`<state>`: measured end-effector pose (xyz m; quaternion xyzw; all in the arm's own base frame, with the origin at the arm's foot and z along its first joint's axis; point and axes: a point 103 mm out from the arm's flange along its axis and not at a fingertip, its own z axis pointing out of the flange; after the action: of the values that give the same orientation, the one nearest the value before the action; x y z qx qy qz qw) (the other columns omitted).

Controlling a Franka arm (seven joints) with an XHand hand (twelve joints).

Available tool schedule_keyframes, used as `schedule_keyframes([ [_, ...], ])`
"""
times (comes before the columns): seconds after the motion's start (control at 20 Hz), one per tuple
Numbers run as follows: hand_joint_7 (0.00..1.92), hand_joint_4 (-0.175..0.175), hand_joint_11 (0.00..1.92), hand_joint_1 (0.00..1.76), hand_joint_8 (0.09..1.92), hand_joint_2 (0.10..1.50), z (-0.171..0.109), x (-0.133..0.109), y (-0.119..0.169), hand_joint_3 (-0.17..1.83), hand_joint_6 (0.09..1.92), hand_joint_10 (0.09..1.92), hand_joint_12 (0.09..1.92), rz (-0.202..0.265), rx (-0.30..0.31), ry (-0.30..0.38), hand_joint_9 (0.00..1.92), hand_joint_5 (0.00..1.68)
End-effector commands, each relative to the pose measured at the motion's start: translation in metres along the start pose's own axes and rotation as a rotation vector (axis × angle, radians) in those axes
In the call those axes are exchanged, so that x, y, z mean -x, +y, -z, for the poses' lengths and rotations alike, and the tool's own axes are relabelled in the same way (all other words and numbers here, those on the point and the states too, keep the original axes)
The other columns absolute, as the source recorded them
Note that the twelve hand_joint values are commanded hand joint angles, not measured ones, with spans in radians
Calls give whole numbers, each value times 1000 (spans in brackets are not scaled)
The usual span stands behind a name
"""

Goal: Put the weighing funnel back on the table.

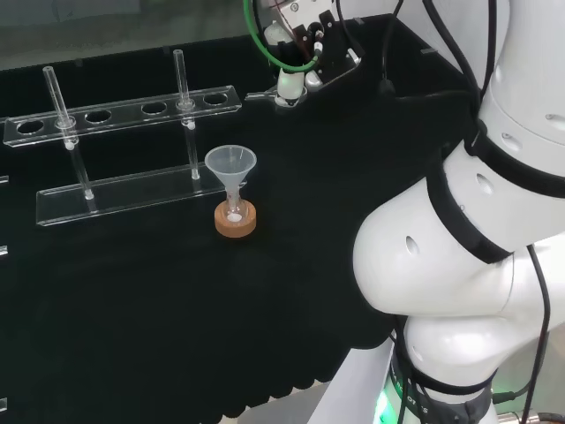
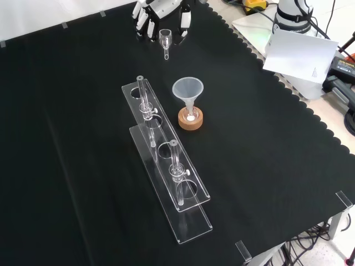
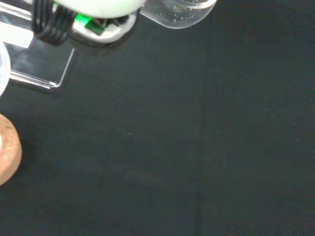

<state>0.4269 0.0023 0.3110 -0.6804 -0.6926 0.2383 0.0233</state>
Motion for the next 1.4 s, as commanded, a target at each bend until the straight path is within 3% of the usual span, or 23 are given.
schedule_keyframes([
  [0.05,557,175,643,1123,635,695,-3,3,4,553,560,375,1166,9,7,36,870,1311],
  [0.5,559,175,640,1123,636,694,-9,7,12,554,561,377,1167,2,-15,60,869,1310],
  [1.05,560,175,639,1122,636,694,-41,54,46,555,565,379,1168,-44,-62,101,869,1308],
  [1.4,560,175,639,1122,636,695,-68,71,72,556,568,381,1169,-55,-85,140,870,1307],
])
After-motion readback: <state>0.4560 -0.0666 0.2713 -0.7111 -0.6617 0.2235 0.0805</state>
